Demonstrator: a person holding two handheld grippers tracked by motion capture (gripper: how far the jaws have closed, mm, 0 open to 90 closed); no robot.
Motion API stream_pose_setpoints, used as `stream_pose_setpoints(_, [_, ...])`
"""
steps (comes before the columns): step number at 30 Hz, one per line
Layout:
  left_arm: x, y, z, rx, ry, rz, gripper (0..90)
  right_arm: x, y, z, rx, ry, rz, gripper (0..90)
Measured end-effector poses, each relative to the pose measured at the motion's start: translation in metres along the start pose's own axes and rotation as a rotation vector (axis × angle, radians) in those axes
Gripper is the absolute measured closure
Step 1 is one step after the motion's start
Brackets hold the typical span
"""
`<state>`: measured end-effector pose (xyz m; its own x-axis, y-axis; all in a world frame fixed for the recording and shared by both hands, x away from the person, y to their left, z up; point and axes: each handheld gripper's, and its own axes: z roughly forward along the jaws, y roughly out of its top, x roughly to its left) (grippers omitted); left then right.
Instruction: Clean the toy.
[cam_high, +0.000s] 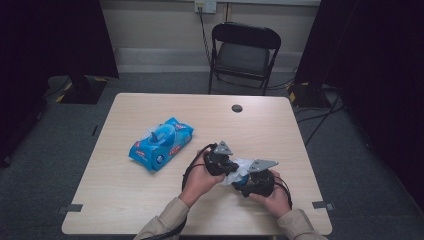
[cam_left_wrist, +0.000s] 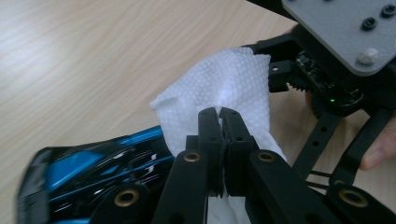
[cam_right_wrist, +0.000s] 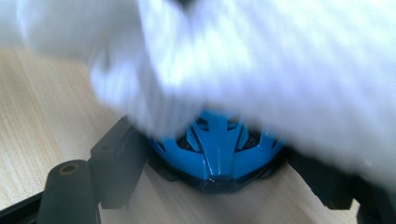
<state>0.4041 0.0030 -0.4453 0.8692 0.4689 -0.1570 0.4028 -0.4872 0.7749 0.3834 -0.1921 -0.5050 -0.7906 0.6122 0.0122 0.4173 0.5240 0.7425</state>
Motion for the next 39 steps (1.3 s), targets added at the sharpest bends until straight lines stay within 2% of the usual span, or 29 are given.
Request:
stream_pose_setpoints(5, [-0.008, 0.002, 0.01, 0.013, -0.021, 0.012, 88.3, 0.0, 0.0, 0.0, 0.0, 0.0, 0.0, 22.9])
stream_pose_setpoints(15, [-0.012, -0.003, 0.027, 0.052, -0.043, 0.016, 88.3, 0.0, 0.0, 0.0, 0.0, -0.001, -0.001, 22.8])
stream_pose_setpoints(21, [-0.013, -0.01, 0.04, 0.111, -0.044, 0.032, 88.2, 0.0, 0.0, 0.0, 0.0, -0.001, 0.0, 22.9])
stream_pose_setpoints(23, [-0.012, -0.012, 0.04, 0.103, -0.049, 0.022, 88.2, 0.0, 0.0, 0.0, 0.0, -0.001, 0.0, 22.8])
stream_pose_setpoints(29, [-0.012, -0.011, 0.039, 0.111, -0.044, 0.044, 88.3, 0.0, 0.0, 0.0, 0.0, 0.0, 0.0, 22.9])
stream_pose_setpoints(39, [-0.003, -0.013, 0.03, 0.097, -0.003, 0.027, 88.3, 0.0, 0.0, 0.0, 0.0, 0.0, 0.0, 22.9])
